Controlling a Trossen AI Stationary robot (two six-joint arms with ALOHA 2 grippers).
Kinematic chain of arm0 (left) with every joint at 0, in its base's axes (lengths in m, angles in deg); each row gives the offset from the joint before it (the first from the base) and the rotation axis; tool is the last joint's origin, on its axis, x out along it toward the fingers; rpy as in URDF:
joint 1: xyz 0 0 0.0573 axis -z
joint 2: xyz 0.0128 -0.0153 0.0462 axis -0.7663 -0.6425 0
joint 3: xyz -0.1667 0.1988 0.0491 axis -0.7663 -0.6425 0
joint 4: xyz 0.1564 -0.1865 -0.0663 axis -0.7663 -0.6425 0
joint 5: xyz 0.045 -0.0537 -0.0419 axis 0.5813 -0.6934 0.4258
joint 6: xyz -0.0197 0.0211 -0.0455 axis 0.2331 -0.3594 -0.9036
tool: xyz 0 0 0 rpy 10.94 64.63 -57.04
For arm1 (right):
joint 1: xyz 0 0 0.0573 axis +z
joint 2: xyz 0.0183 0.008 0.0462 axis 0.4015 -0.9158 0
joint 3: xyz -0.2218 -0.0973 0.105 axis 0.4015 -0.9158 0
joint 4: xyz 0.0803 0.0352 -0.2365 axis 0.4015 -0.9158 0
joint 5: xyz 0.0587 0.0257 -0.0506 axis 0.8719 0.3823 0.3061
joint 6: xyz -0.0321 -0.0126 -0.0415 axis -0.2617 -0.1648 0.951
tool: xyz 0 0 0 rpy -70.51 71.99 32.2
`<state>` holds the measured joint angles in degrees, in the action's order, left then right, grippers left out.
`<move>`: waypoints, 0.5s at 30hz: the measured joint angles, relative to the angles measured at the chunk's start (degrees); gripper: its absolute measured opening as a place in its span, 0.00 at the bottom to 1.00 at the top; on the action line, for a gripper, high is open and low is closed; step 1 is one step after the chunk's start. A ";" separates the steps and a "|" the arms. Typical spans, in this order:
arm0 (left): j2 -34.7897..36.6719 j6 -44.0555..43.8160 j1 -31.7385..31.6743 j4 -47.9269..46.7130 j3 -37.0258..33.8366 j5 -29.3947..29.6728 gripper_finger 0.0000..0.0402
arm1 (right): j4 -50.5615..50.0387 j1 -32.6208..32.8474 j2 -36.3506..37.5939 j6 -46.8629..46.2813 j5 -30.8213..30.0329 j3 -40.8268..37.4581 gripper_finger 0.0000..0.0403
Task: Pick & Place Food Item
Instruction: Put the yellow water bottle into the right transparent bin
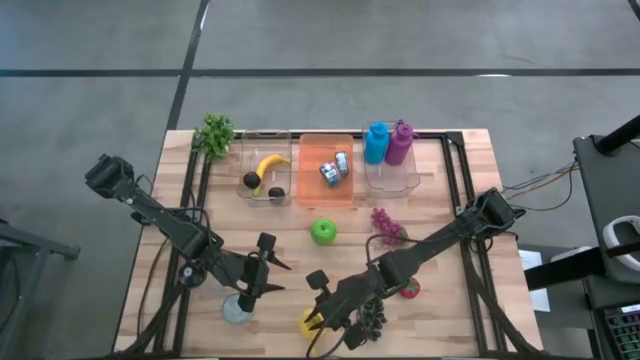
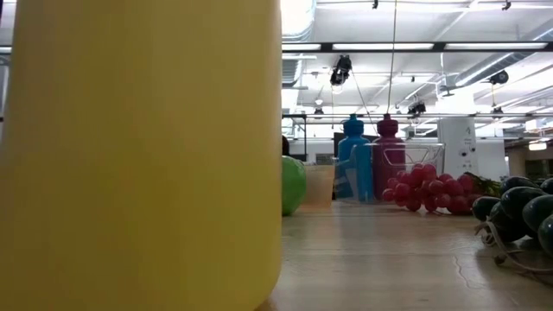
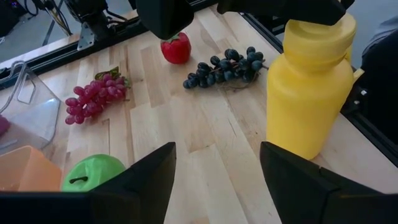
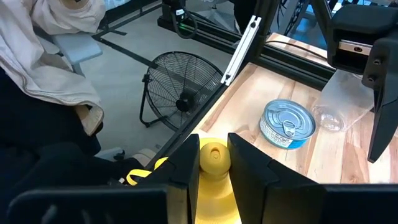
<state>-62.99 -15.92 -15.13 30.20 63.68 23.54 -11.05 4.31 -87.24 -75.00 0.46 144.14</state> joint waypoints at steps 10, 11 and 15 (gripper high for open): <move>0.00 0.00 0.02 0.00 0.00 0.01 0.59 | -1.19 -0.02 1.38 1.07 -0.19 -0.09 0.16; 0.00 0.00 0.02 0.02 0.00 0.00 0.59 | -1.15 -0.02 1.58 1.07 -0.19 -0.09 0.16; 0.00 0.00 0.02 0.02 0.00 0.00 0.58 | -1.87 -0.02 2.77 1.04 -0.19 -0.09 0.16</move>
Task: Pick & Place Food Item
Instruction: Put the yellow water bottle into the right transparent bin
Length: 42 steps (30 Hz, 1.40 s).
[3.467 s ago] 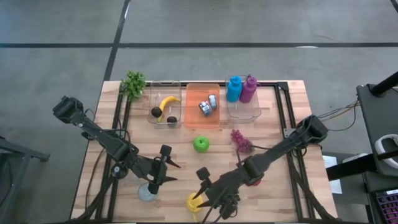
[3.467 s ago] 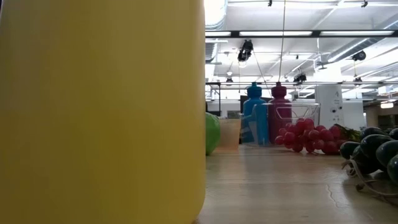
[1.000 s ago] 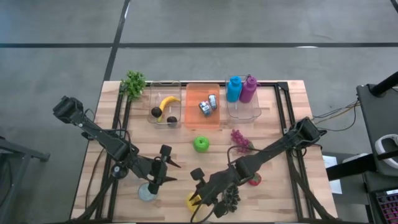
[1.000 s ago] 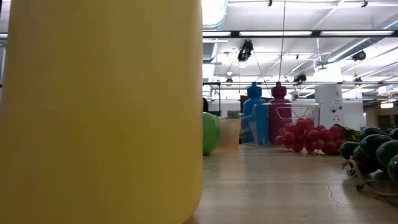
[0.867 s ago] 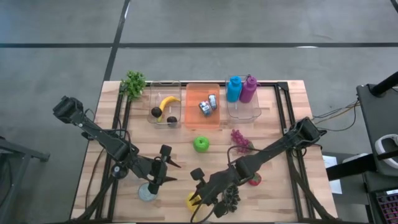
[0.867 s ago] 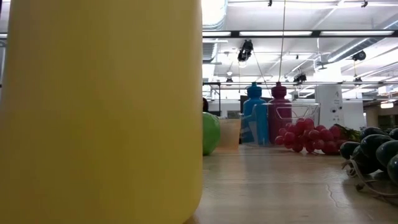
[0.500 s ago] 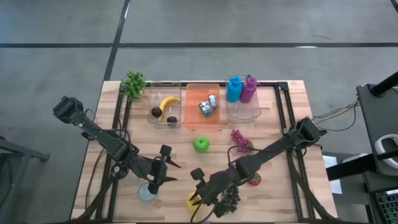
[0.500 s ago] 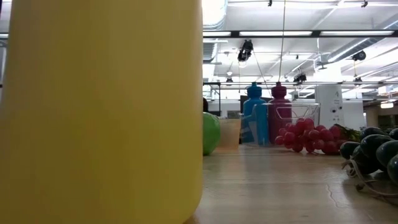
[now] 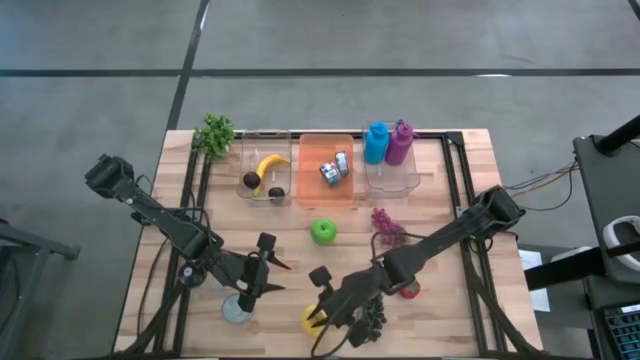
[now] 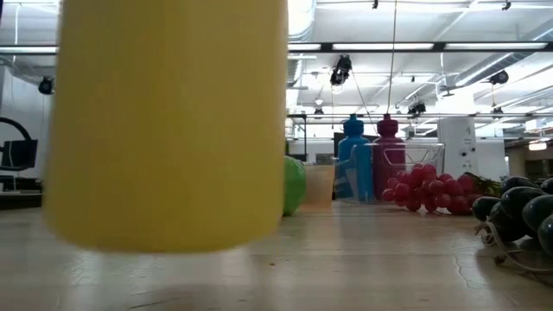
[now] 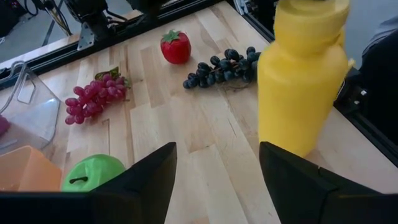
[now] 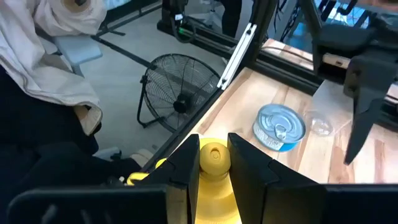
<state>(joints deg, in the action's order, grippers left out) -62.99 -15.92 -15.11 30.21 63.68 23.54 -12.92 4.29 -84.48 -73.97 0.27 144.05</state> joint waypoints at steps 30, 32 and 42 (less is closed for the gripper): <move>0.00 0.13 0.02 -0.04 -0.02 -0.01 0.58 | -25.32 -1.25 25.58 -7.88 -24.80 0.02 0.16; 0.00 0.13 0.02 -0.04 -0.02 -0.01 0.59 | -27.30 -1.83 27.58 -8.78 -27.40 0.02 0.16; 0.00 0.09 -0.02 -0.04 -0.02 -0.01 0.60 | -35.71 -6.06 37.03 -13.55 -41.35 -0.81 0.16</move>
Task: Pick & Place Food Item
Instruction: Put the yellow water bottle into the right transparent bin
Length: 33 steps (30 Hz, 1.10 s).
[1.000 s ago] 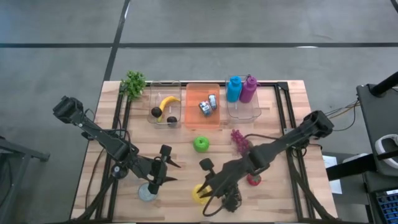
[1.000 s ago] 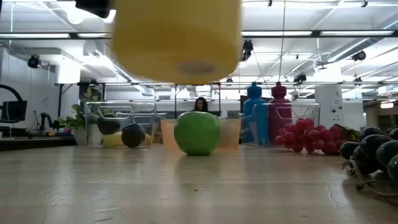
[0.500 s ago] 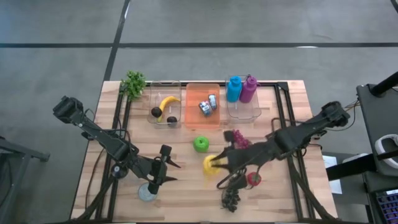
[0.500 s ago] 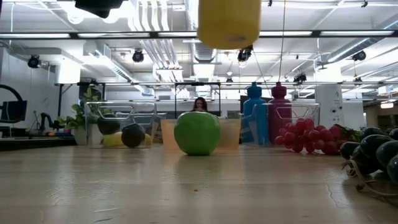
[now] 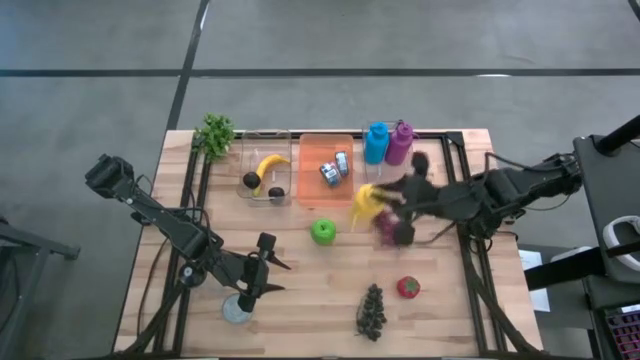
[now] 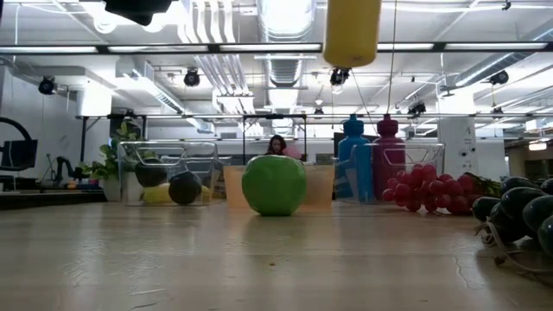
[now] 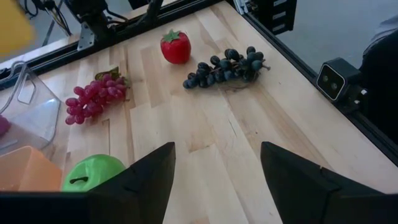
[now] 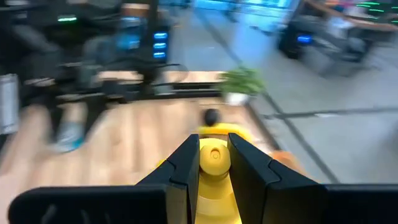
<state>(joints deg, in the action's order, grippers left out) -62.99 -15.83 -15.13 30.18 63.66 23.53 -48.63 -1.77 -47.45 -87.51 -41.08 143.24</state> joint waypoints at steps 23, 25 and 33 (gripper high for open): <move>0.00 -0.11 0.00 -0.25 0.00 -0.02 0.60 | -1.28 -22.36 16.20 -16.21 -14.25 -21.17 0.16; 0.00 -0.11 0.00 -0.24 0.00 0.00 0.59 | -1.35 -24.32 17.66 -18.11 -14.21 -23.99 0.16; 0.00 -0.09 0.00 -0.26 0.00 0.00 0.58 | -0.28 -30.04 20.94 -19.69 -14.09 -32.59 0.16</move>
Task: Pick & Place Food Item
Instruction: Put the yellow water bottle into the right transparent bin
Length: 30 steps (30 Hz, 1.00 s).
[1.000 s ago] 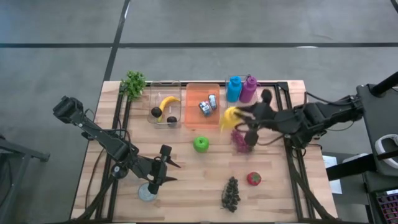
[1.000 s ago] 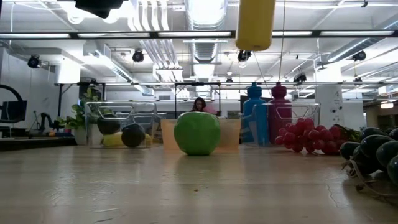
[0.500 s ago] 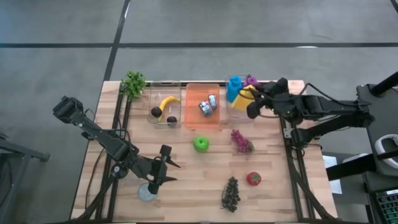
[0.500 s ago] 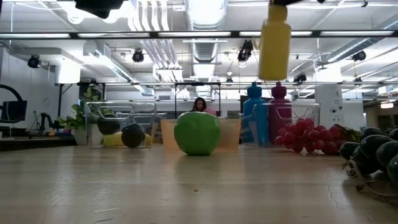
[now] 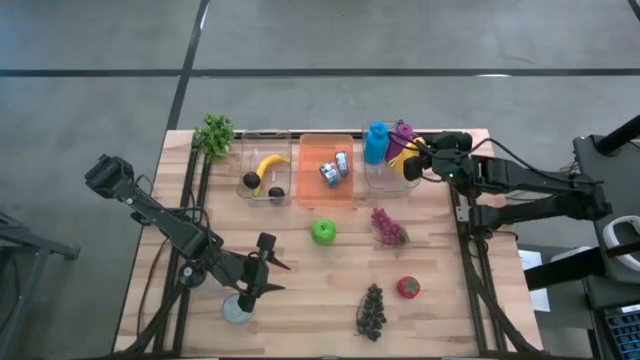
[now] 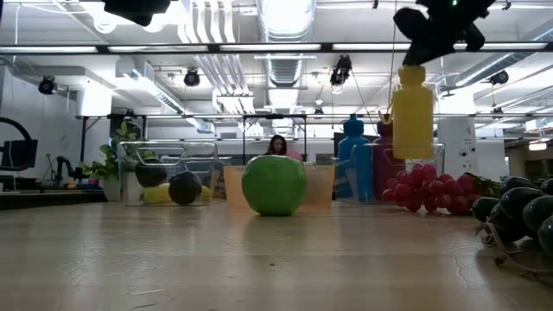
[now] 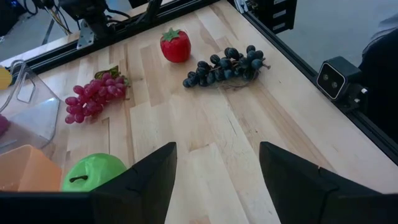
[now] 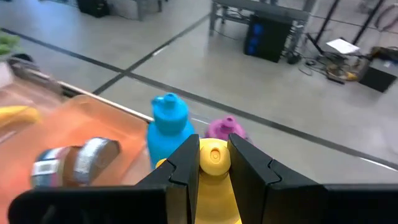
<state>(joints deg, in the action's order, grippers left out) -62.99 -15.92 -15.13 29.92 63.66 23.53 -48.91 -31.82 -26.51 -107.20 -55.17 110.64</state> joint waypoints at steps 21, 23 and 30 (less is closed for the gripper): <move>0.00 0.15 0.00 0.03 -0.09 -0.02 0.58 | 5.33 -4.68 -1.39 0.02 0.46 -6.69 0.16; 0.00 0.15 0.00 0.02 -0.09 -0.02 0.58 | 5.33 -4.68 -1.71 -0.18 0.77 -7.10 0.16; 0.00 0.11 0.00 0.04 -0.09 -0.02 0.59 | 6.27 -4.90 -3.03 -1.23 1.60 -9.32 0.16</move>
<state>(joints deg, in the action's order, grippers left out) -62.99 -15.81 -15.13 29.96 63.57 23.51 -42.64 -36.71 -29.54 -108.43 -53.58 101.32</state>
